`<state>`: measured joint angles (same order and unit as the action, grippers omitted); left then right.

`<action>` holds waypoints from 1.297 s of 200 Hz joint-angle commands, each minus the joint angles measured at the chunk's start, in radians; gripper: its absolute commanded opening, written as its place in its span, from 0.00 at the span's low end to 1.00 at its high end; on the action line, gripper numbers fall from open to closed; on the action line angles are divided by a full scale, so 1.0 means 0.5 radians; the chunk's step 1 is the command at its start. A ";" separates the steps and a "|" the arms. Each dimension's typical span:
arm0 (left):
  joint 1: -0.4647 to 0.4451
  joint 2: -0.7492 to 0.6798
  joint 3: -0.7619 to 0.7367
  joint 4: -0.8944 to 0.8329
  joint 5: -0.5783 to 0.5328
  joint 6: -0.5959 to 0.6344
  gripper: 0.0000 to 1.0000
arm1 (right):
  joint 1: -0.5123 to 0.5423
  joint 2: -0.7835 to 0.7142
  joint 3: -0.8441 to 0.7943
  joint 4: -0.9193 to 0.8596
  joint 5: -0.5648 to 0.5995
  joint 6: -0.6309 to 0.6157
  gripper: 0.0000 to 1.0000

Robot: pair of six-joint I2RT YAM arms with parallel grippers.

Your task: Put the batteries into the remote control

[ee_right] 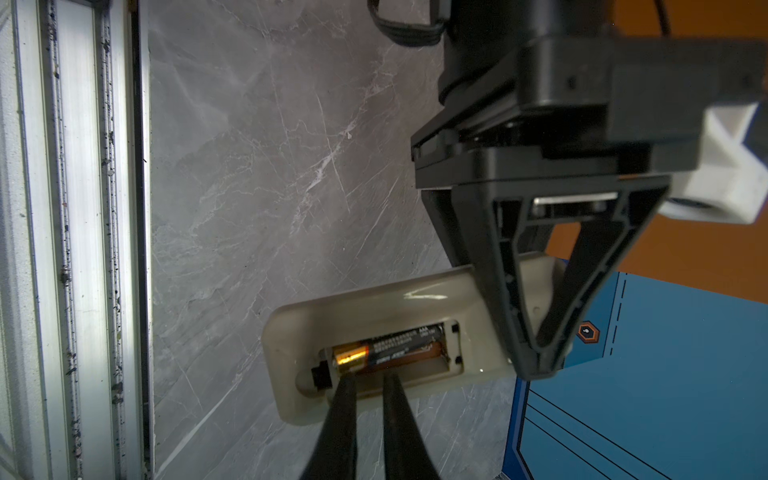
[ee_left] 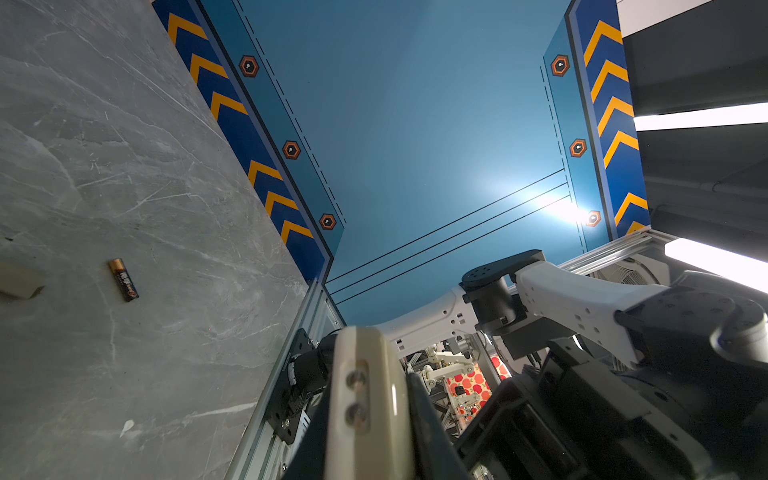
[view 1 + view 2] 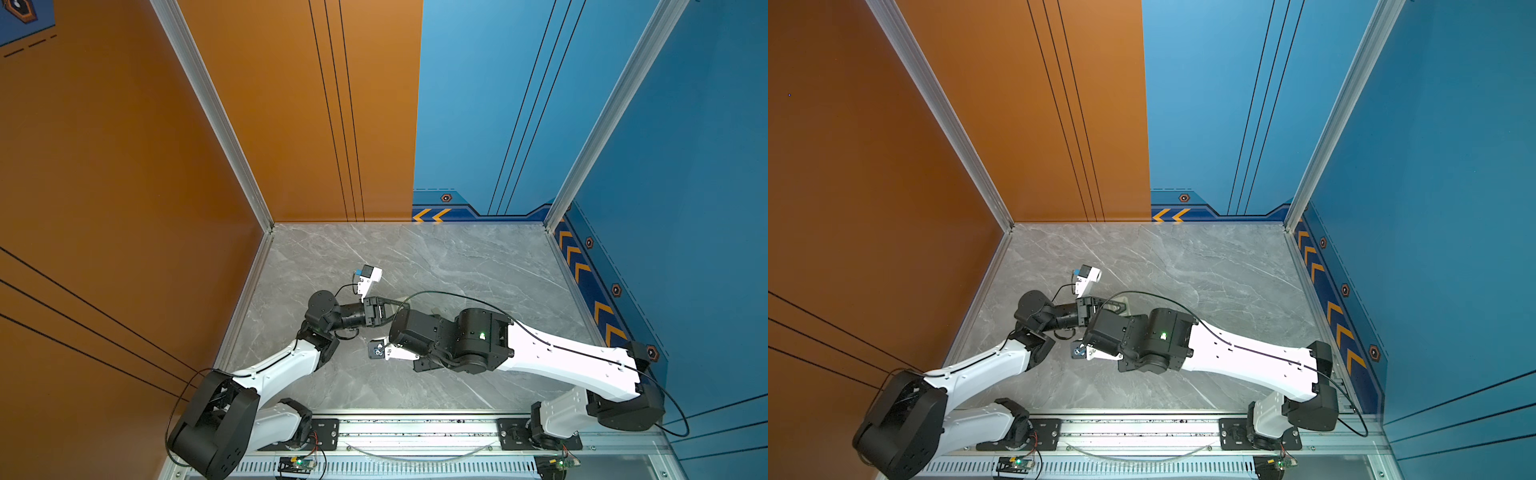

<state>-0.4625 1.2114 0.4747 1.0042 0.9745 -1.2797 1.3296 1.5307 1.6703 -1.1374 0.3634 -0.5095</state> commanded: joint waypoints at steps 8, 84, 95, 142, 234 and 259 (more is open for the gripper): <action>0.021 -0.044 0.002 0.047 0.060 0.037 0.00 | -0.012 -0.005 -0.012 -0.060 -0.054 -0.005 0.12; 0.020 -0.042 -0.002 0.047 0.060 0.037 0.00 | -0.014 -0.012 -0.030 -0.081 -0.099 0.003 0.14; 0.018 -0.042 -0.001 0.047 0.059 0.036 0.00 | -0.020 0.000 -0.030 -0.081 -0.097 0.003 0.13; 0.014 -0.046 -0.005 0.047 0.057 0.034 0.00 | -0.033 0.031 -0.015 -0.064 -0.105 -0.006 0.12; 0.019 -0.045 -0.005 0.047 0.058 0.037 0.00 | -0.022 0.028 -0.046 -0.060 -0.119 -0.024 0.15; 0.014 -0.050 -0.005 0.047 0.057 0.035 0.00 | -0.027 0.043 -0.033 -0.045 -0.117 -0.018 0.13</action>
<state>-0.4606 1.2095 0.4747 1.0039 0.9745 -1.2793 1.3174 1.5341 1.6569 -1.1439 0.3138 -0.5205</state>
